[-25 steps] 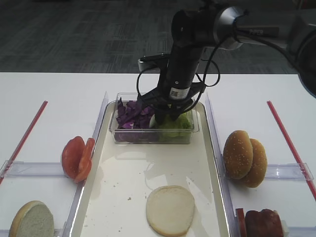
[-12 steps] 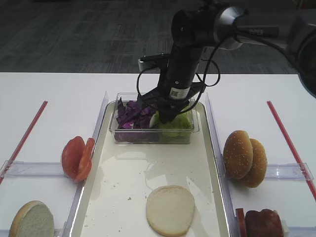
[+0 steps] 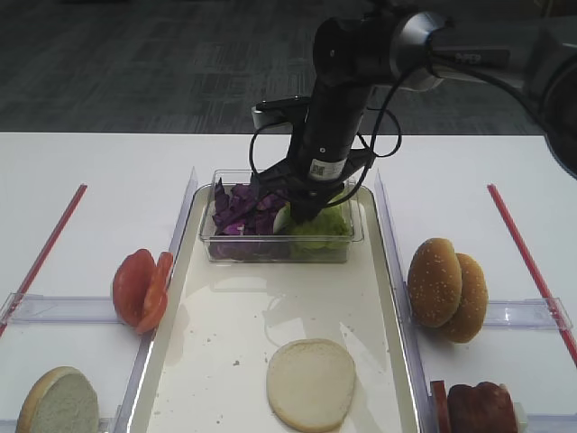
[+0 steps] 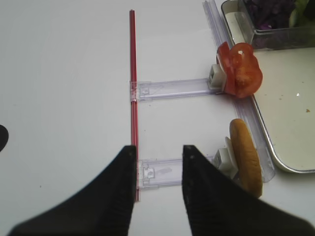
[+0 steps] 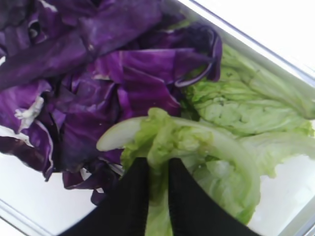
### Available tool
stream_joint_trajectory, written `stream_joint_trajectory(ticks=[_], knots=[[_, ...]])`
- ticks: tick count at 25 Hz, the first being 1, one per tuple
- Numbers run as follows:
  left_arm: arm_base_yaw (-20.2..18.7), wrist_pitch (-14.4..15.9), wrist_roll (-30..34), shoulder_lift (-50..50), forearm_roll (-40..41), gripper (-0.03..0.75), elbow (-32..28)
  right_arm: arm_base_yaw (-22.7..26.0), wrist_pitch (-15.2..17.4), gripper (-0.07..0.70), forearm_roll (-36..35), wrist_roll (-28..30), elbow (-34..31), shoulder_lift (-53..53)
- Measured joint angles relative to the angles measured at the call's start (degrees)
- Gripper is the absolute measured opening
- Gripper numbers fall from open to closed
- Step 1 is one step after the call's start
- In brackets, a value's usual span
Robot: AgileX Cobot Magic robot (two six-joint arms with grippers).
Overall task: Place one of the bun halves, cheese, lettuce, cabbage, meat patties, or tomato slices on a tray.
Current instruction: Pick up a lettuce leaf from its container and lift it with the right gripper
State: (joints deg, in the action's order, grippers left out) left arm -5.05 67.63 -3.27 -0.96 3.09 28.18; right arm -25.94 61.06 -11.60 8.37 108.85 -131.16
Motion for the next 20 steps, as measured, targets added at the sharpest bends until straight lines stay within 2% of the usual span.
stream_joint_trajectory(ticks=[13,20], knots=[[0.0,0.0,0.0,0.0,0.0,0.223,0.0,0.0,-0.2,0.041,0.1,0.0,0.0,-0.9],[0.0,0.0,0.0,0.0,0.0,0.223,0.0,0.0,-0.1,0.033,0.1,0.0,0.0,-0.9]])
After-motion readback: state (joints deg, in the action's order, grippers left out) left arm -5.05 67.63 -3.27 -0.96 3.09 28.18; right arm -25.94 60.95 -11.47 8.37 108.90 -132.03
